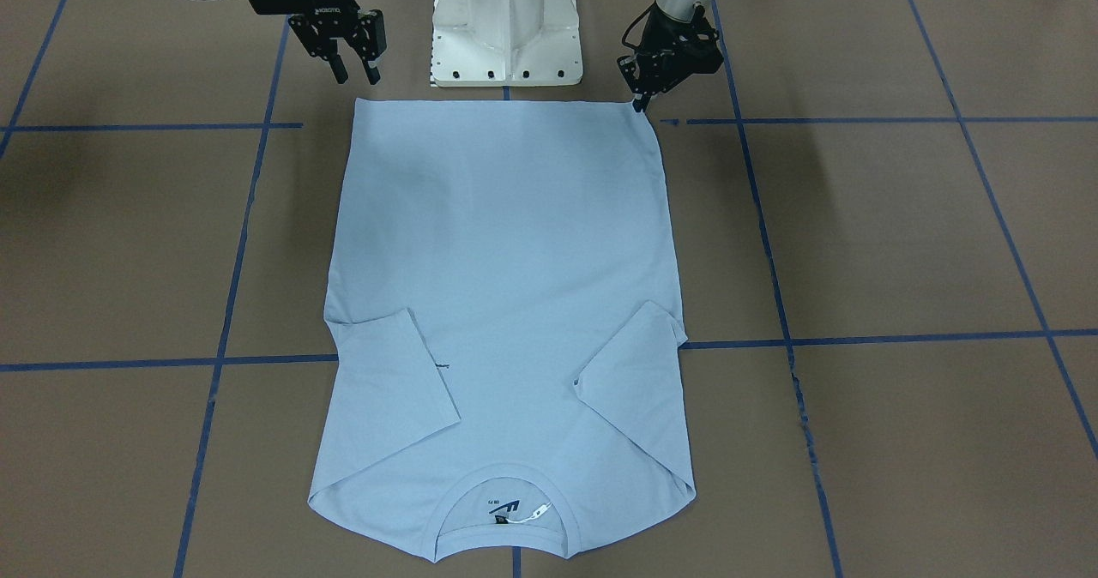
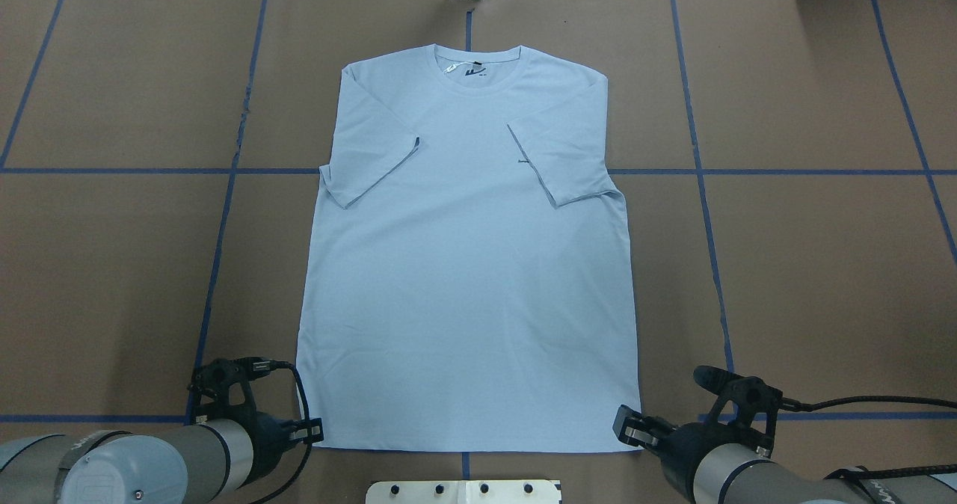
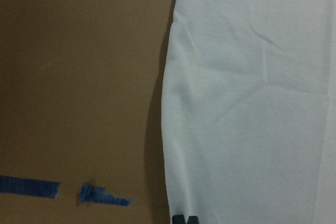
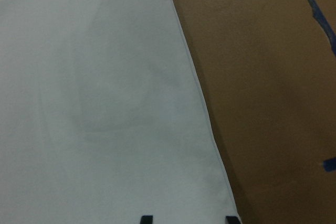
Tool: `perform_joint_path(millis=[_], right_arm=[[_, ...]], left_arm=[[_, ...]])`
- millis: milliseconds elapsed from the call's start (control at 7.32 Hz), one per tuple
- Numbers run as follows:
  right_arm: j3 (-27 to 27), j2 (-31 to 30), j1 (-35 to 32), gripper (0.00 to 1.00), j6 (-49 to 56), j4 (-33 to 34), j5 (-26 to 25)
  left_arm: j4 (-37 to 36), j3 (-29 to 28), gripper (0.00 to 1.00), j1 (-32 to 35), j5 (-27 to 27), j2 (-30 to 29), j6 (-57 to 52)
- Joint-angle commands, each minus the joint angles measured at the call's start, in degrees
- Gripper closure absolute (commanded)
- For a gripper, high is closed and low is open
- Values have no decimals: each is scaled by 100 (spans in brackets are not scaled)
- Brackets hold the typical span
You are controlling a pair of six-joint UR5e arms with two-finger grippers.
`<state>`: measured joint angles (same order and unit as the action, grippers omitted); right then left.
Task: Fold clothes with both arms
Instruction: 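Grasp the hem corners with both grippers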
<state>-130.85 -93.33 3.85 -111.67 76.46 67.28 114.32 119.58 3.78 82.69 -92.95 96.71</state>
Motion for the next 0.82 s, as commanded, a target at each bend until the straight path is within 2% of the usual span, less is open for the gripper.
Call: perform_joint_path(millis=[0, 137, 683], right_arm=[[348, 25, 221, 49, -320, 35, -310], [445, 34, 282, 43, -355, 183, -329], [604, 113, 450, 44, -505, 361, -479]], left_arm=[[2, 100, 100, 35, 10, -12, -3], [2, 196, 100, 35, 10, -12, -3], [11, 215, 100, 26, 10, -12, 5]])
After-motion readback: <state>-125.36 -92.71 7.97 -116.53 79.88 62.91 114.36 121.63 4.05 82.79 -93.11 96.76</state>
